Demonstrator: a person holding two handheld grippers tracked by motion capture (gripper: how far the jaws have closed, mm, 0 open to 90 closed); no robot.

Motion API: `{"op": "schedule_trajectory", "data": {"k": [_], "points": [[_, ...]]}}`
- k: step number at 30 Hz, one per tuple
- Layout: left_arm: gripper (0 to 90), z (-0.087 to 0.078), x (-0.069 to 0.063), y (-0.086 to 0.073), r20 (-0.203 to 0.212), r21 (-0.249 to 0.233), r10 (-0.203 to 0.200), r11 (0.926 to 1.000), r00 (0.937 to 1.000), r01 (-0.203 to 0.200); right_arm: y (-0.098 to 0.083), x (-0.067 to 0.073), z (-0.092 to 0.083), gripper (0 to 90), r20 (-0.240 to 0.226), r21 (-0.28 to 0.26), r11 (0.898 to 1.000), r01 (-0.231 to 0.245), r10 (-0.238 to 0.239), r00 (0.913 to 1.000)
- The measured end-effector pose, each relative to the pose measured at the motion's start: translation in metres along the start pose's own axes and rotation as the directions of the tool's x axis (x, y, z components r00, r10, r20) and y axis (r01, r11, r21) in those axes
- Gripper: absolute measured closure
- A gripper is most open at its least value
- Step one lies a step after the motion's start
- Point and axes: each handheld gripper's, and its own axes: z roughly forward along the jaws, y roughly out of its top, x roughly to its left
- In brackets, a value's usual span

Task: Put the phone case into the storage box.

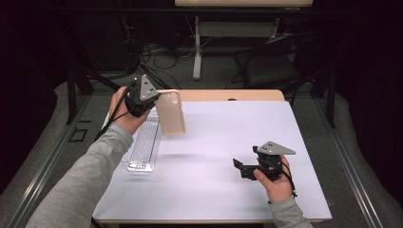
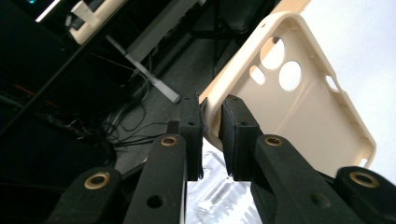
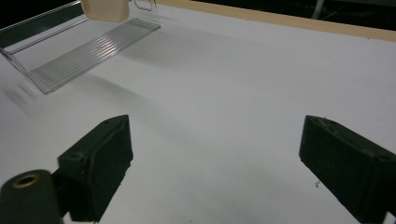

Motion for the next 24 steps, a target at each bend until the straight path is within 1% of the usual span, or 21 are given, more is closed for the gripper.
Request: {"op": "schedule_trajectory", "data": {"k": [3, 4, 6, 9, 11, 14, 16, 21, 24], "points": [[79.5, 0.000, 0.009, -0.002, -0.022, 0.001, -0.002, 1.0000, 0.9998, 0.002, 0.000, 0.000, 0.001, 0.0, -0.006, 0.006, 1.000, 0.012, -0.012, 0.9999], [79.5, 0.001, 0.012, -0.002, -0.032, 0.000, -0.004, 1.0000, 0.9995, 0.004, -0.001, 0.000, 0.001, 0.0, -0.009, 0.005, 1.000, 0.012, -0.012, 0.9999], [79.5, 0.002, 0.018, -0.004, -0.049, 0.000, -0.008, 1.0000, 0.9988, 0.008, -0.001, 0.001, 0.002, 0.0, 0.000, 0.000, 1.000, 0.012, -0.012, 0.9999], [79.5, 0.003, 0.026, -0.007, -0.071, 0.008, 0.001, 1.0000, 0.9975, 0.000, -0.002, 0.002, 0.002, 0.0, 0.018, 0.006, 1.000, 0.022, -0.022, 0.9996], [79.5, 0.003, 0.030, -0.008, -0.085, 0.002, 0.003, 1.0000, 0.9964, -0.003, -0.002, 0.003, 0.003, 0.0, 0.024, -0.005, 1.000, 0.019, -0.019, 0.9995], [79.5, 0.004, 0.036, -0.011, -0.096, 0.002, 0.003, 1.0000, 0.9953, -0.003, -0.003, 0.004, 0.003, 0.0, 0.042, -0.014, 0.999, 0.030, -0.029, 0.9987], [79.5, 0.005, 0.039, -0.014, -0.105, 0.002, 0.004, 1.0000, 0.9945, -0.004, -0.004, 0.004, 0.004, 0.0, 0.063, -0.025, 0.999, 0.041, -0.039, 0.9973], [79.5, 0.008, 0.045, -0.018, -0.127, -0.007, 0.009, 0.9999, 0.9919, -0.010, -0.007, 0.006, 0.004, 0.0, 0.089, -0.052, 0.998, 0.041, -0.037, 0.9954], [79.5, 0.012, 0.047, -0.020, -0.125, -0.011, 0.016, 0.9998, 0.9921, -0.017, -0.009, 0.006, 0.003, 0.0, 0.108, -0.058, 0.997, 0.041, -0.035, 0.9935]]}}
